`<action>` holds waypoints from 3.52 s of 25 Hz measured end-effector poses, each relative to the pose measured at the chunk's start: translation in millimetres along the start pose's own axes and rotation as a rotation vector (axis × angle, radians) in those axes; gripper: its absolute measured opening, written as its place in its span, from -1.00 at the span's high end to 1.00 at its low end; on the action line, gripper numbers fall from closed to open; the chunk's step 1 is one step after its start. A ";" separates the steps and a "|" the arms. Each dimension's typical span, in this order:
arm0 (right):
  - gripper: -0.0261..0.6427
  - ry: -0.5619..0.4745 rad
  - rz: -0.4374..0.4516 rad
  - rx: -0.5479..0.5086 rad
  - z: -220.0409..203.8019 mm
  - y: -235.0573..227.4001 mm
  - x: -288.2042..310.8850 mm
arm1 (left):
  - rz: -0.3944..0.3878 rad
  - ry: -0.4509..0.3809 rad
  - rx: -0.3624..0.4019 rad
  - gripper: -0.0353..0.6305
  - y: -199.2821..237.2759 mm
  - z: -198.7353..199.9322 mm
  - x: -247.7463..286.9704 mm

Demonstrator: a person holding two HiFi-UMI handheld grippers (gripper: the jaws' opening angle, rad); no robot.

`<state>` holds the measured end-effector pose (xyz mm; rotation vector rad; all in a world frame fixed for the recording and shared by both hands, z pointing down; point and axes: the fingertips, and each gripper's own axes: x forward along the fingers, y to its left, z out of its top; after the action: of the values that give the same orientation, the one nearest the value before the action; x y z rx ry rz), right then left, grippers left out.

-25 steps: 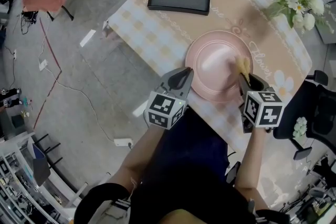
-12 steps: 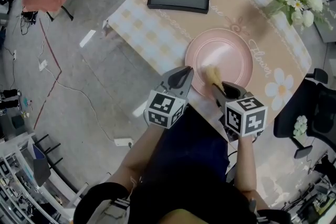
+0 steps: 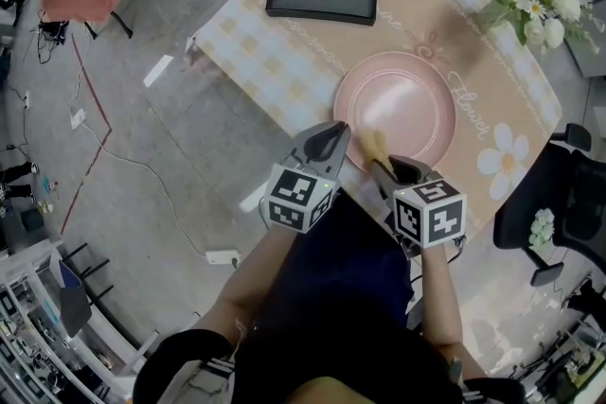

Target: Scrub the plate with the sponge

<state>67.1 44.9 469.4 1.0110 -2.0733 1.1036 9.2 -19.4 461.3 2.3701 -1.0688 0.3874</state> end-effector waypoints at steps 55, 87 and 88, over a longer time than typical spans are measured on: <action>0.69 -0.065 -0.263 -0.013 -2.6 -69.4 -46.0 | -0.008 0.006 -0.006 0.82 4.1 -8.2 -4.8; 0.69 -0.126 -0.418 0.023 16.4 -115.9 -74.9 | -0.006 0.003 0.002 0.82 8.1 -6.3 -11.3; 0.69 -0.130 -0.427 0.022 17.1 -117.5 -76.3 | -0.005 0.002 0.002 0.82 8.4 -6.2 -11.4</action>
<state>203.6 13.2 452.8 1.4847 -1.8209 0.8600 -4.9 -13.7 464.1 2.3730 -1.0619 0.3898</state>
